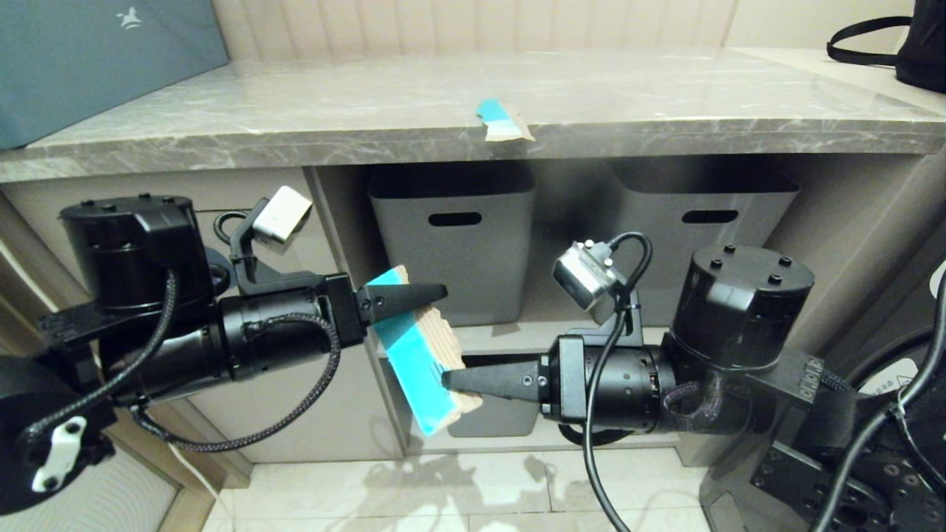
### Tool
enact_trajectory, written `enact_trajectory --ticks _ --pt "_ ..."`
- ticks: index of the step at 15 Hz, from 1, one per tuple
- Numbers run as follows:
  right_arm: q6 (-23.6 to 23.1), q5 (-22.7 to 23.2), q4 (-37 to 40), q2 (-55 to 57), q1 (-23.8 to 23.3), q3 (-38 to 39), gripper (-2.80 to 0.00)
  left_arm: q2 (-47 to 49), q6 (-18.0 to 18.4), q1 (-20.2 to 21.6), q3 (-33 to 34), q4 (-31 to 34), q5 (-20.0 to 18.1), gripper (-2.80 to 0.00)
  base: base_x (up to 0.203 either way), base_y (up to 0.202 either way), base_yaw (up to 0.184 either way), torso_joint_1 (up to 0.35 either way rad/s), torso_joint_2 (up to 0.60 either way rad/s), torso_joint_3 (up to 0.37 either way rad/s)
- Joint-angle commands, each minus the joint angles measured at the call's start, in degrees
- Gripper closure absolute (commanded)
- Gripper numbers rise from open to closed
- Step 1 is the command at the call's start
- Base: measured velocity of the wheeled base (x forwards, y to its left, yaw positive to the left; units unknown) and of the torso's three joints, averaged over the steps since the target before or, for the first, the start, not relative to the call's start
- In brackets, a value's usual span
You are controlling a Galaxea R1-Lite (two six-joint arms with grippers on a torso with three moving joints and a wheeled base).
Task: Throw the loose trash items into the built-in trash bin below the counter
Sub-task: Hand it to the other hand
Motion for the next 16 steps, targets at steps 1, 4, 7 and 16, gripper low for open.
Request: enact_trajectory --ticks 1,4,7,16 --pt "0.29 0.21 -0.34 -0.23 0.22 0.01 0.00 0.18 -0.20 -0.01 0.29 -0.22 -0.15 0.00 0.000 0.000 0.000 0.000 0.00 0.000" --pt "0.29 0.12 -0.34 -0.14 0.25 -0.17 0.00 -1.38 -1.63 -0.64 1.10 -0.14 -0.17 0.00 0.000 0.000 0.000 0.000 0.00 0.000" --pt "0.23 -0.05 -0.09 0.04 0.33 0.65 0.00 -2.59 -2.29 -2.36 0.99 -0.13 -0.03 0.00 0.000 0.000 0.000 0.000 0.00 0.000" --pt "-4.69 -1.98 -0.51 -11.26 -1.03 15.71 -2.80 -4.87 -0.64 -2.56 4.87 -1.25 5.92 0.00 0.000 0.000 0.000 0.000 0.00 0.000"
